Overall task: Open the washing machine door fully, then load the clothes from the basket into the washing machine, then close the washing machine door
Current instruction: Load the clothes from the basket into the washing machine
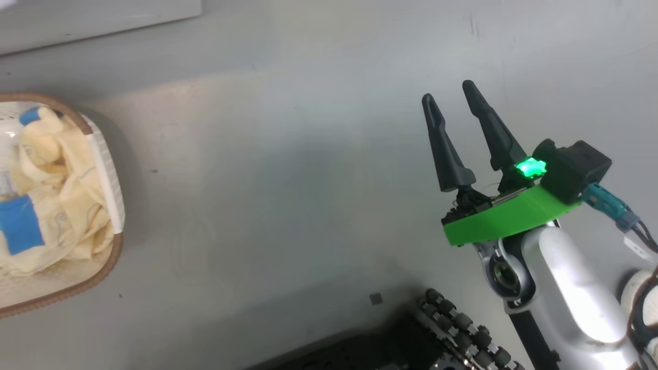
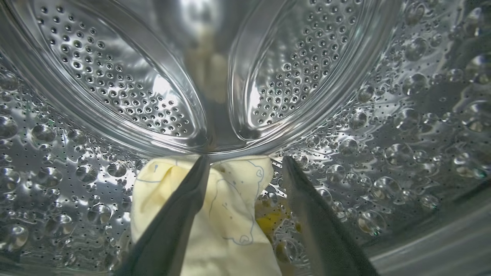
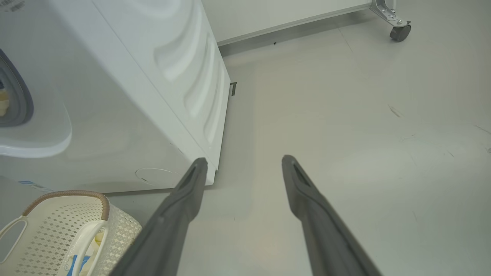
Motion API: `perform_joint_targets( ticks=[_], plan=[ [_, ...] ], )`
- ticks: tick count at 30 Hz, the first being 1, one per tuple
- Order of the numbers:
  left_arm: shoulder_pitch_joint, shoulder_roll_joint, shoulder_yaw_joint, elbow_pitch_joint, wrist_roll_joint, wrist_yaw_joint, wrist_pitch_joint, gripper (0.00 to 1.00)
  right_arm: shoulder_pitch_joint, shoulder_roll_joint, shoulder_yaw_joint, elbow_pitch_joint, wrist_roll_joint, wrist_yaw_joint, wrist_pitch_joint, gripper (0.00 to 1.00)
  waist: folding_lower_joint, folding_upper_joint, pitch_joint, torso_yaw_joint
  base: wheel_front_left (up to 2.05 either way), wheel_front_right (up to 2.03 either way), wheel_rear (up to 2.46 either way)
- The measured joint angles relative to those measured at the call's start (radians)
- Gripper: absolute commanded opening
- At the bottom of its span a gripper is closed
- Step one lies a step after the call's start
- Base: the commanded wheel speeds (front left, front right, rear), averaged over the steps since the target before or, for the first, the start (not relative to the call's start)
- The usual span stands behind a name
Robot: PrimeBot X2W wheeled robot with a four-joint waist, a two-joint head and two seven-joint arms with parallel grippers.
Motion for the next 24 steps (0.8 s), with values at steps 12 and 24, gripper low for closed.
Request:
perform_joint_targets(
  ticks=[12,24],
  plan=[
    [0.218,-0.024,-0.093,-0.084,-0.073,0.000,-0.043,1.00,0.001,0.000,-0.047,0.035,-0.028,0.000,0.000,1.00,-0.0001,0.0000,-0.135,0.063,0.00,0.00,0.00],
    [0.572,-0.054,0.058,-0.216,-0.077,0.000,-0.046,1.00,0.065,0.000,-0.085,0.085,-0.055,0.000,0.000,1.00,-0.0001,0.0001,-0.338,0.116,0.00,0.00,0.00]
  ],
)
